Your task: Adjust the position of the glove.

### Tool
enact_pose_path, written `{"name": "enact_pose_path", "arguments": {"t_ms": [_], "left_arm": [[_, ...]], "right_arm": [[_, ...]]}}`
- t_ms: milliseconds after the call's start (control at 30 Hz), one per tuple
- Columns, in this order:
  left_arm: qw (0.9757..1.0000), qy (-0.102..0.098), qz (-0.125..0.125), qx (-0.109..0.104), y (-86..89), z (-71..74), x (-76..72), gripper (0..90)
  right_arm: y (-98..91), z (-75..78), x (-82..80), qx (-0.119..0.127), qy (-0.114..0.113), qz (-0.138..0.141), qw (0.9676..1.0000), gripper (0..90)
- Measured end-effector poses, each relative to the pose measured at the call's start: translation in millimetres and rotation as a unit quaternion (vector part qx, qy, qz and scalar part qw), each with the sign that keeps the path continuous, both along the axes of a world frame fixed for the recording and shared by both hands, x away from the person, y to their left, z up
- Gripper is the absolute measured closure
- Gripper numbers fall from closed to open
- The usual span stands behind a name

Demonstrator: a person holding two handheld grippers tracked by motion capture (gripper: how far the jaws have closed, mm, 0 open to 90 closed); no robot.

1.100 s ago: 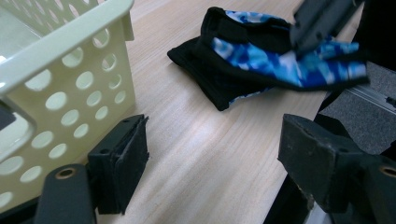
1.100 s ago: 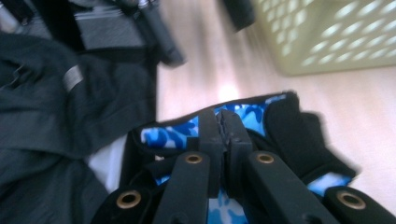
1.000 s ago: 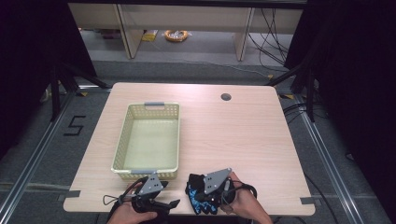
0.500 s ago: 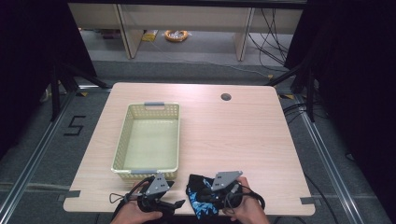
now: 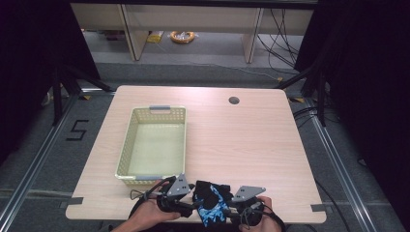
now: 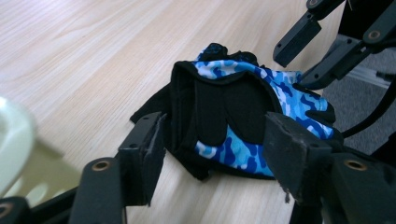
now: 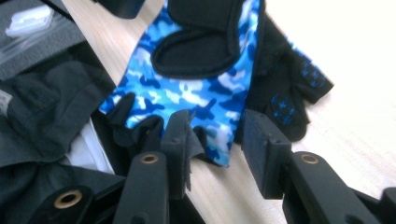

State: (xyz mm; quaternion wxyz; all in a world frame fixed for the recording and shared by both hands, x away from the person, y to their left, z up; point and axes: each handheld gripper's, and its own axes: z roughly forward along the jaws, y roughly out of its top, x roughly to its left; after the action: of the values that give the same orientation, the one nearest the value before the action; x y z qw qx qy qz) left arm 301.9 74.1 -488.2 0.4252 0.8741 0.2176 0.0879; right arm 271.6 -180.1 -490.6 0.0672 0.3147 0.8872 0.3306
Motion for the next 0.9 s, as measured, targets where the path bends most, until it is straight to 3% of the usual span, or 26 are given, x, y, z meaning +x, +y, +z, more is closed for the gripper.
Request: {"name": "enact_pose_path", "arguments": {"t_ms": [33,67,100,167,267,333,367,400,433,467,633,667,733,767,833,867,900], "left_arm": [[1.0000,0.004,-0.006,0.003,-2.7,-1.7,1.3,40.9],[0.9997,0.000,-0.013,0.020,-3.3,-2.4,2.9,41.6],[0.9997,0.000,-0.013,0.021,-5.9,-4.2,3.6,42.9],[0.9988,0.002,-0.024,0.043,-8.4,-7.3,5.0,44.9],[0.9977,-0.008,-0.035,0.058,-9.9,-11.4,5.6,52.9],[0.9975,-0.020,-0.030,0.061,-8.5,-10.9,6.7,61.9],[0.9979,-0.016,-0.028,0.055,-8.2,-10.6,6.2,65.1],[0.9974,-0.023,-0.029,0.062,-7.1,-9.8,6.9,67.7],[0.9971,-0.025,-0.031,0.066,-6.8,-9.7,6.3,70.4],[0.9967,-0.027,-0.033,0.069,-7.1,-10.3,5.6,72.3],[0.9974,-0.030,-0.031,0.057,-6.1,-3.0,0.2,80.5],[0.9978,-0.026,-0.032,0.052,-5.2,-0.3,-1.2,81.4],[0.9986,-0.018,-0.030,0.039,-1.4,4.9,-3.2,82.0],[0.9995,-0.010,-0.023,0.020,-0.7,6.5,-6.1,82.2],[0.9995,-0.006,-0.028,0.011,2.9,11.1,-8.9,82.3],[0.9997,-0.003,-0.026,-0.002,3.3,11.7,-11.6,82.3],[0.9997,0.002,-0.024,-0.009,3.6,12.8,-13.6,82.3]], "right_arm": [[0.7,-1.8,0.1,-0.002,0.002,-0.001,1.0000,62.8],[1.3,-2.6,0.1,-0.007,0.007,-0.003,0.9999,63.0],[2.7,-3.0,-2.1,-0.015,0.023,-0.016,0.9995,62.7],[3.0,-6.4,-0.3,-0.026,0.021,-0.013,0.9994,63.1],[3.0,-8.5,-0.7,-0.021,0.015,-0.005,0.9997,73.6],[2.0,-7.9,-0.5,-0.029,0.012,0.001,0.9995,82.6],[1.5,-8.6,0.0,-0.024,0.011,0.003,0.9997,86.0],[0.5,-7.5,-0.1,-0.026,0.013,0.001,0.9996,87.8],[-0.6,-7.9,1.3,-0.026,0.000,0.015,0.9996,88.6],[-0.5,-6.4,-0.4,-0.019,0.006,0.006,0.9998,89.1],[-1.9,2.3,-1.7,-0.020,-0.003,0.013,0.9997,89.4],[-1.8,3.0,-3.0,-0.011,-0.003,0.005,0.9999,89.4],[-4.9,7.6,-2.3,0.004,-0.011,0.007,0.9999,89.5],[-7.1,12.3,-2.5,0.009,-0.006,0.004,0.9999,89.5],[-9.5,19.1,-3.0,0.014,-0.017,0.000,0.9998,89.5],[-11.9,22.8,-1.4,0.009,-0.028,0.005,0.9996,89.5],[-13.2,27.0,-0.7,0.004,-0.026,0.001,0.9996,89.5]]}}
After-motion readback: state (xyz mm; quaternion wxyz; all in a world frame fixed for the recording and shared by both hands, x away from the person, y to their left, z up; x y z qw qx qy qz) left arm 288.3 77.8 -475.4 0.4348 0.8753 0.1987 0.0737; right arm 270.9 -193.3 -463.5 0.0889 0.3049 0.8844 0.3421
